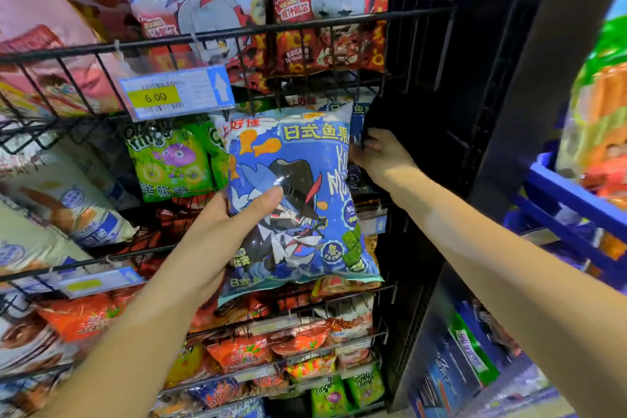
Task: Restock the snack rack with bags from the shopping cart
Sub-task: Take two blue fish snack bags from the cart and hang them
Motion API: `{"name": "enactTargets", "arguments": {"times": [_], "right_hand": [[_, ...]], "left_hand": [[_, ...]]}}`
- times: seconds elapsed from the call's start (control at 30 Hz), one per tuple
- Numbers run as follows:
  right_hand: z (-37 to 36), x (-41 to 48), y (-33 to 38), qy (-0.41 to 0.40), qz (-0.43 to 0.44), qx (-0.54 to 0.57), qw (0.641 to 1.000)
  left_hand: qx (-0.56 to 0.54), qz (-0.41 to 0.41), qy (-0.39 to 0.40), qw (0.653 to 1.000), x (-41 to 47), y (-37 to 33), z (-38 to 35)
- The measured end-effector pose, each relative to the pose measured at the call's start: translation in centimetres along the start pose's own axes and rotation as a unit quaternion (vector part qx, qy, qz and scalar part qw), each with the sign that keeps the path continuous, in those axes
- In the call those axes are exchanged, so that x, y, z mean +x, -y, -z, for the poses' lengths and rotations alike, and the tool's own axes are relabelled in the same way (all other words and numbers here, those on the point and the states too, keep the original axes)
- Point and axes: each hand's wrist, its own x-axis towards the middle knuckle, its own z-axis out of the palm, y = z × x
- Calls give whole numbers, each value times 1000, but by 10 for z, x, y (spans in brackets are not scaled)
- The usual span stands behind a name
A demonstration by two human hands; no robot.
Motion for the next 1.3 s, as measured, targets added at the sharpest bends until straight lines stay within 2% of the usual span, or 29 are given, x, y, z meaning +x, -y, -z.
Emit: {"name": "enactTargets", "arguments": {"times": [0.1, 0.17, 0.23, 0.3, 0.4, 0.53, 0.7, 0.87, 0.97, 1.03, 1.3], "right_hand": [[12, -29, 10, 44, 8, 70, 997], [23, -44, 13, 105, -25, 141, 984], [36, -57, 16, 176, -59, 133, 974], [46, -63, 16, 203, -50, 83, 974], [53, -63, 15, 170, -23, 17, 985], [50, -56, 21, 99, -19, 32, 994], [29, -38, 28, 9, -20, 25, 999], [14, -17, 26, -41, -12, -31, 999], [9, -11, 17, -36, -13, -65, 997], [7, -11, 10, -29, -10, -96, 995], [22, -20, 7, -14, -23, -174, 984]], "left_hand": [[5, 8, 10, 1000, 15, -5, -16], [10, 10, 19, 1000, 25, -9, -26], [27, 14, 21, 999, 33, -14, -35], [43, 27, 27, 998, 40, -16, -42], [55, 45, 23, 997, 55, -16, -51], [66, 62, -20, 996, 92, -13, -56], [83, 28, -75, 993, 121, -18, -66], [106, -10, -54, 993, 136, -17, -67], [120, -27, -30, 992, 139, -1, -55], [169, -39, -9, 985, 137, 6, -48], [237, -82, 16, 968, 139, 24, -57]]}}
